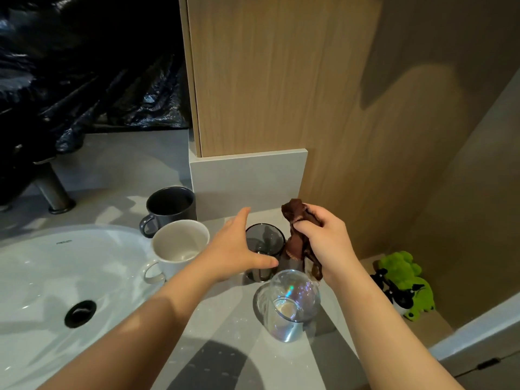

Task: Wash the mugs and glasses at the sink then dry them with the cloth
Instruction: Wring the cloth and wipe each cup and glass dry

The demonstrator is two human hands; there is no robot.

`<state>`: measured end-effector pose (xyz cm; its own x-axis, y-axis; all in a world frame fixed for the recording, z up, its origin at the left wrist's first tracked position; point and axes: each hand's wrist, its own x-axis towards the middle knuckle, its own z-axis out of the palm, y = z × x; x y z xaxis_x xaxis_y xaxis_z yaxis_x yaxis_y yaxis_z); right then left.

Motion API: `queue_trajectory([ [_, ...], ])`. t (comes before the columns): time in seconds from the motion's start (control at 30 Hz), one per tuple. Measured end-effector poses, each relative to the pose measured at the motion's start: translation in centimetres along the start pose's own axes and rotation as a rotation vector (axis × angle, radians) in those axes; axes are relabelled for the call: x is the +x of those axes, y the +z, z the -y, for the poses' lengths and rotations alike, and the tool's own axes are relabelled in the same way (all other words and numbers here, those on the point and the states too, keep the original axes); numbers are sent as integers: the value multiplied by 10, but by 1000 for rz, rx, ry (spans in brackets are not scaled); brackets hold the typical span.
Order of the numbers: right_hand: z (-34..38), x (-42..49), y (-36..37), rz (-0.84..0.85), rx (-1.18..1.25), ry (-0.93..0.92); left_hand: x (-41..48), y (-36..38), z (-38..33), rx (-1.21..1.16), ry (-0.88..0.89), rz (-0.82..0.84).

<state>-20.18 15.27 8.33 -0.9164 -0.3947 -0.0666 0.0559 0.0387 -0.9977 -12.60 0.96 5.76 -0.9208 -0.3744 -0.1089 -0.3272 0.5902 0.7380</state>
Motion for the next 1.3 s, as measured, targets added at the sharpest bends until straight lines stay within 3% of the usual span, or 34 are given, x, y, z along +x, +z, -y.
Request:
queue_trajectory([
  [0.2, 16, -7, 30, 52, -206, -194, -30, -56, 14, -130, 53, -223],
  [0.4, 14, -13, 80, 134, -343, -256, -55, -83, 67, -73, -88, -489],
  [0.57, 1, -20, 110, 152, -402, -246, -65, -72, 105, -11, -221, -397],
  [0.77, -13, -27, 124, 148, -469, -207, -67, -61, 120, -417, -300, -163],
  [0.9, -18, -29, 130, 130, -478, -241, -64, -64, 118, -564, -314, -94],
  [1.17, -22, -47, 146, -9, -219, -231, -75, -95, 112, -811, -344, -206],
  [1.3, -30, -79, 179, 94, -57, -218, -102, -116, 115, -916, -318, -251],
])
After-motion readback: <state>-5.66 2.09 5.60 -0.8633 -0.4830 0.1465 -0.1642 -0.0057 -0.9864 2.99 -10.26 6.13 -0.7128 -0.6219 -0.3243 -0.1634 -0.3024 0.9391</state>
